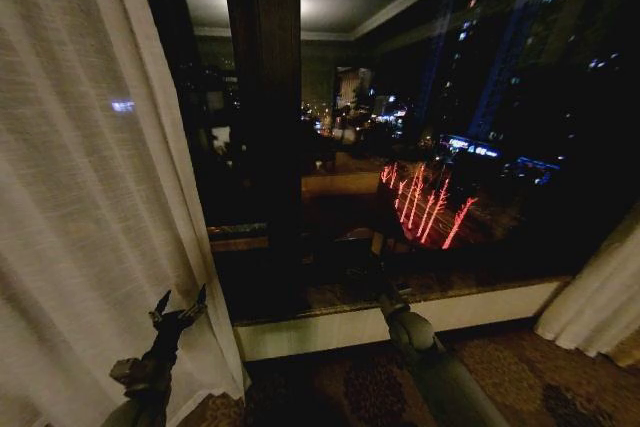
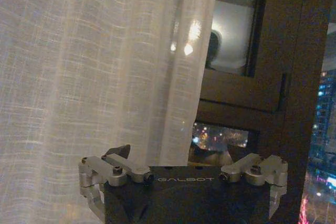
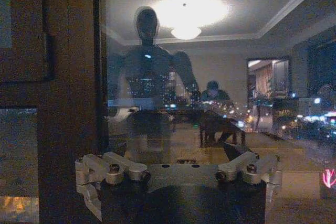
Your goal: Open the curtains by pulling them apart, changing their state from closed to fully open.
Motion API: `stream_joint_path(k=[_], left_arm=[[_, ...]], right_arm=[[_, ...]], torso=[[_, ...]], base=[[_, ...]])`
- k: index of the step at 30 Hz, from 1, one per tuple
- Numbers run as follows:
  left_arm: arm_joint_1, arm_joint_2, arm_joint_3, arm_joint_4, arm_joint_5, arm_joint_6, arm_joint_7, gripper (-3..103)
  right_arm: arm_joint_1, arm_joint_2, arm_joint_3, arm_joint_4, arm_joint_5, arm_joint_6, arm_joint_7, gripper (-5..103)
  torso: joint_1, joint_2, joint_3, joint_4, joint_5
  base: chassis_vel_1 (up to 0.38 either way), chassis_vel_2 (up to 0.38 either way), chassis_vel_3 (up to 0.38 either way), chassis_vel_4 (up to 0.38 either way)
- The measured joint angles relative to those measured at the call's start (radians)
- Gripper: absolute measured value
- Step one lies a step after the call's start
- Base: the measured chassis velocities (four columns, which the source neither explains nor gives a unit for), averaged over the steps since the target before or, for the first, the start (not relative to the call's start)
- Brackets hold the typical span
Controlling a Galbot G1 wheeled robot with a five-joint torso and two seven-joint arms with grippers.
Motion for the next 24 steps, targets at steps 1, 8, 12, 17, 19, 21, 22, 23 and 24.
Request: stream_joint_path(k=[1, 8, 12, 17, 19, 21, 22, 23, 24], left_arm=[[0.0, 0.0, 0.0, 0.0, 0.0, 0.0, 0.0, 100], [0.0, 0.0, 0.0, 0.0, 0.0, 0.0, 0.0, 100], [0.0, 0.0, 0.0, 0.0, 0.0, 0.0, 0.0, 100], [0.0, 0.0, 0.0, 0.0, 0.0, 0.0, 0.0, 100], [0.0, 0.0, 0.0, 0.0, 0.0, 0.0, 0.0, 100], [0.0, 0.0, 0.0, 0.0, 0.0, 0.0, 0.0, 100], [0.0, 0.0, 0.0, 0.0, 0.0, 0.0, 0.0, 100], [0.0, 0.0, 0.0, 0.0, 0.0, 0.0, 0.0, 100], [0.0, 0.0, 0.0, 0.0, 0.0, 0.0, 0.0, 100]], right_arm=[[0.0, 0.0, 0.0, 0.0, 0.0, 0.0, 0.0, 100], [0.0, 0.0, 0.0, 0.0, 0.0, 0.0, 0.0, 100], [0.0, 0.0, 0.0, 0.0, 0.0, 0.0, 0.0, 100], [0.0, 0.0, 0.0, 0.0, 0.0, 0.0, 0.0, 100], [0.0, 0.0, 0.0, 0.0, 0.0, 0.0, 0.0, 100], [0.0, 0.0, 0.0, 0.0, 0.0, 0.0, 0.0, 100], [0.0, 0.0, 0.0, 0.0, 0.0, 0.0, 0.0, 100], [0.0, 0.0, 0.0, 0.0, 0.0, 0.0, 0.0, 100], [0.0, 0.0, 0.0, 0.0, 0.0, 0.0, 0.0, 100]], torso=[[0.0, 0.0, 0.0, 0.0, 0.0], [0.0, 0.0, 0.0, 0.0, 0.0], [0.0, 0.0, 0.0, 0.0, 0.0], [0.0, 0.0, 0.0, 0.0, 0.0], [0.0, 0.0, 0.0, 0.0, 0.0], [0.0, 0.0, 0.0, 0.0, 0.0], [0.0, 0.0, 0.0, 0.0, 0.0], [0.0, 0.0, 0.0, 0.0, 0.0], [0.0, 0.0, 0.0, 0.0, 0.0]], base=[[0.0, 0.0, 0.0, 0.0], [0.0, 0.0, 0.0, 0.0], [0.0, 0.0, 0.0, 0.0], [0.0, 0.0, 0.0, 0.0], [0.0, 0.0, 0.0, 0.0], [0.0, 0.0, 0.0, 0.0], [0.0, 0.0, 0.0, 0.0], [0.0, 0.0, 0.0, 0.0], [0.0, 0.0, 0.0, 0.0]])
